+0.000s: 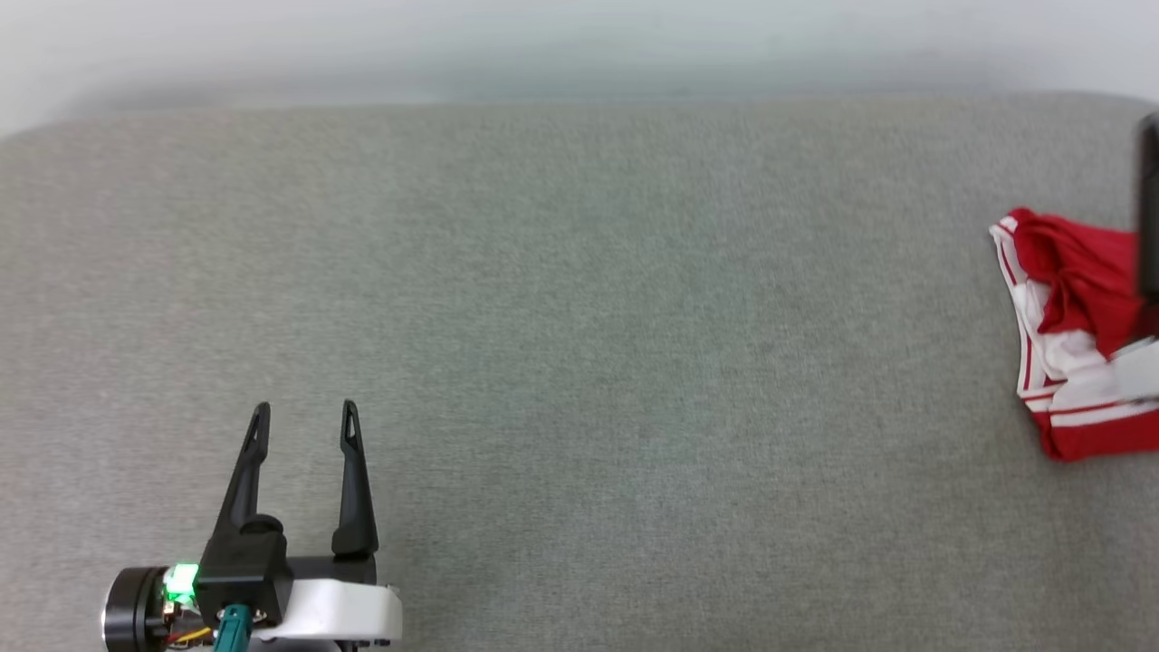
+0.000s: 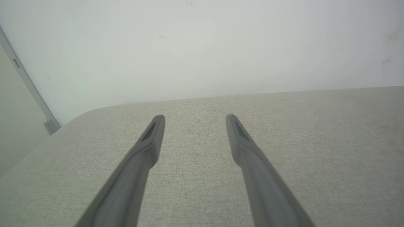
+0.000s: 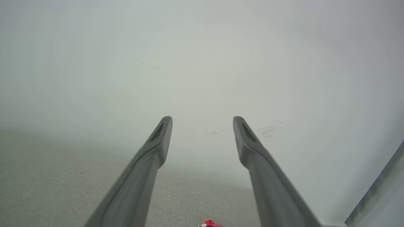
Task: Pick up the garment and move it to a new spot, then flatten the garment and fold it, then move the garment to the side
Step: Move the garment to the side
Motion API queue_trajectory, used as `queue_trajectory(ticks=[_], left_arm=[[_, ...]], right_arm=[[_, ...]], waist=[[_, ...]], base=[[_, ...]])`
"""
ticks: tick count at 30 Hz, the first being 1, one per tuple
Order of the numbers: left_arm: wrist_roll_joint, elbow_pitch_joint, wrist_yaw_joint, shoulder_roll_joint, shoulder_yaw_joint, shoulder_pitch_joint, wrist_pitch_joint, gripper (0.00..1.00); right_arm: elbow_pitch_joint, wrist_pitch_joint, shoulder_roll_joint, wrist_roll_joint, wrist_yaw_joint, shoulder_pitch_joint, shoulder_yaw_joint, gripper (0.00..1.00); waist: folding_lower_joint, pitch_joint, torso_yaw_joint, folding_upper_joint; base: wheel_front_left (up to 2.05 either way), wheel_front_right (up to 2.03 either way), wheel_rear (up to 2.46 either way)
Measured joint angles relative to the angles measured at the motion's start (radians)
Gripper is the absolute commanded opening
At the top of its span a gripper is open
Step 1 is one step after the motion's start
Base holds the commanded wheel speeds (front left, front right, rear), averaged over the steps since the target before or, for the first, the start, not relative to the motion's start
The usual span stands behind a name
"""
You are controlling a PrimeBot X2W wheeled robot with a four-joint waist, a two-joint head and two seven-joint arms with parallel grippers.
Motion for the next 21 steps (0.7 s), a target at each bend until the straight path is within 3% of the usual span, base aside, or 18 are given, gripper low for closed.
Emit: queue_trajectory(ticks=[7,12,21], left_arm=[[0.0,0.022,-0.011,-0.003,0.0,0.035,0.0,1.0],[0.001,0.038,-0.019,-0.005,-0.002,0.057,0.0,1.0],[-0.012,0.06,-0.043,-0.011,0.004,0.091,0.0,1.0]], right_arm=[[-0.025,-0.104,0.128,-0.039,0.0,0.141,0.069,1.0],[-0.029,-0.12,0.207,-0.05,0.0,0.261,0.09,1.0],[-0.017,-0.165,0.282,-0.046,0.0,0.443,0.077,1.0]], waist=[[0.0,-0.075,0.036,0.0],[0.0,-0.117,0.056,0.0],[0.0,-0.182,0.06,0.0]], base=[[0.0,0.0,0.0],[0.0,0.0,0.0],[0.0,0.0,0.0]])
